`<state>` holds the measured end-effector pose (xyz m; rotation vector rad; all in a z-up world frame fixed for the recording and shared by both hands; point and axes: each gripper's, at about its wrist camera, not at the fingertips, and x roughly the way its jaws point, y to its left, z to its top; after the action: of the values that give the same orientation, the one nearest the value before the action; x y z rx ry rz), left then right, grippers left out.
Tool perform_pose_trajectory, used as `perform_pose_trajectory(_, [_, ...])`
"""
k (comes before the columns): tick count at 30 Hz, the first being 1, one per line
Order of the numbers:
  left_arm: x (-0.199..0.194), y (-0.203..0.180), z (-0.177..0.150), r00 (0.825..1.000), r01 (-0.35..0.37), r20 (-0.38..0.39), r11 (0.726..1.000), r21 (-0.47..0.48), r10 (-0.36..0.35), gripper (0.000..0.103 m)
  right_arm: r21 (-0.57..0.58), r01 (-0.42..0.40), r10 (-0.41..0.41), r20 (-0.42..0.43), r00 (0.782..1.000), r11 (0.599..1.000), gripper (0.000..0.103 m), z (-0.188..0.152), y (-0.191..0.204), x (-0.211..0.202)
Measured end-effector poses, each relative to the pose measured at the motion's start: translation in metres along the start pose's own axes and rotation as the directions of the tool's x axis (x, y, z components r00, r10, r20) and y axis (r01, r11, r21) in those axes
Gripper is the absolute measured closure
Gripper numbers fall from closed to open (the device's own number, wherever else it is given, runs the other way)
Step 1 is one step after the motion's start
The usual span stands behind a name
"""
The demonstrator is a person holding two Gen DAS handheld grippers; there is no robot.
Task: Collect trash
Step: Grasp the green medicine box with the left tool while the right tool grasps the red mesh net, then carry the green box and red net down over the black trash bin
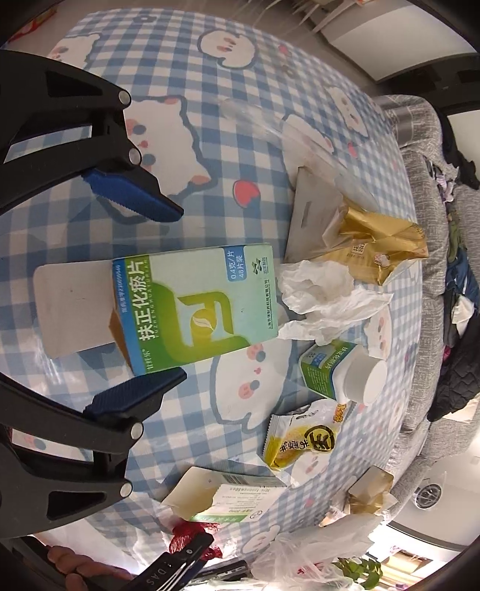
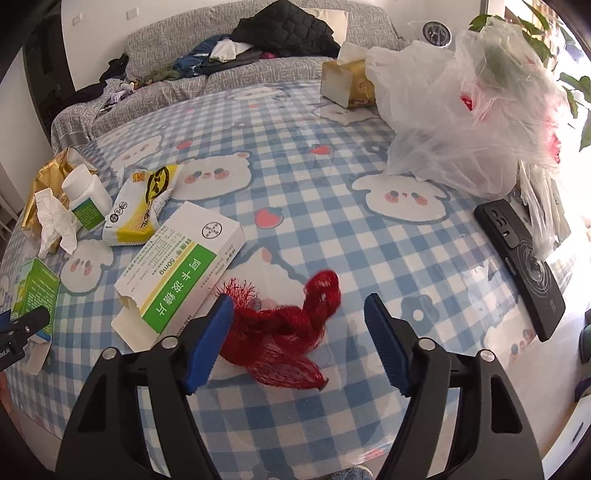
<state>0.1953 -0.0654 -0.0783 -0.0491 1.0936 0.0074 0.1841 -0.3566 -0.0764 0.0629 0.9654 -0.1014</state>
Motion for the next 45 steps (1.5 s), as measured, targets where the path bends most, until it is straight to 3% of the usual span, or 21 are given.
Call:
perform_pose_trajectory(8, [0.006, -0.004, 0.0, 1.0, 0.0, 0.002, 1.0, 0.014, 0.0, 0.054, 0.02, -0.04, 0.041, -0.025, 0.999, 0.999, 0.057, -0.001, -0.002, 0.003])
perform_pose_trajectory(21, [0.001, 0.001, -0.006, 1.0, 0.001, 0.014, 1.0, 0.005, -0.001, 0.056, 0.041, -0.069, 0.069, 0.009, 0.998, 0.997, 0.081, 0.0, 0.001, -0.001])
perform_pose_trajectory(32, [-0.017, 0.0, -0.014, 0.999, 0.004, 0.032, 1.0, 0.015, -0.004, 0.056, 0.046, -0.068, 0.066, 0.026, 0.997, 0.997, 0.086, -0.003, 0.0, -0.01])
perform_pose_trajectory(45, [-0.051, 0.007, -0.042, 0.998, 0.009, 0.056, 1.0, 0.009, -0.01, 0.056, 0.055, -0.126, 0.124, 0.033, 0.992, 0.99, 0.086, -0.021, 0.004, -0.038])
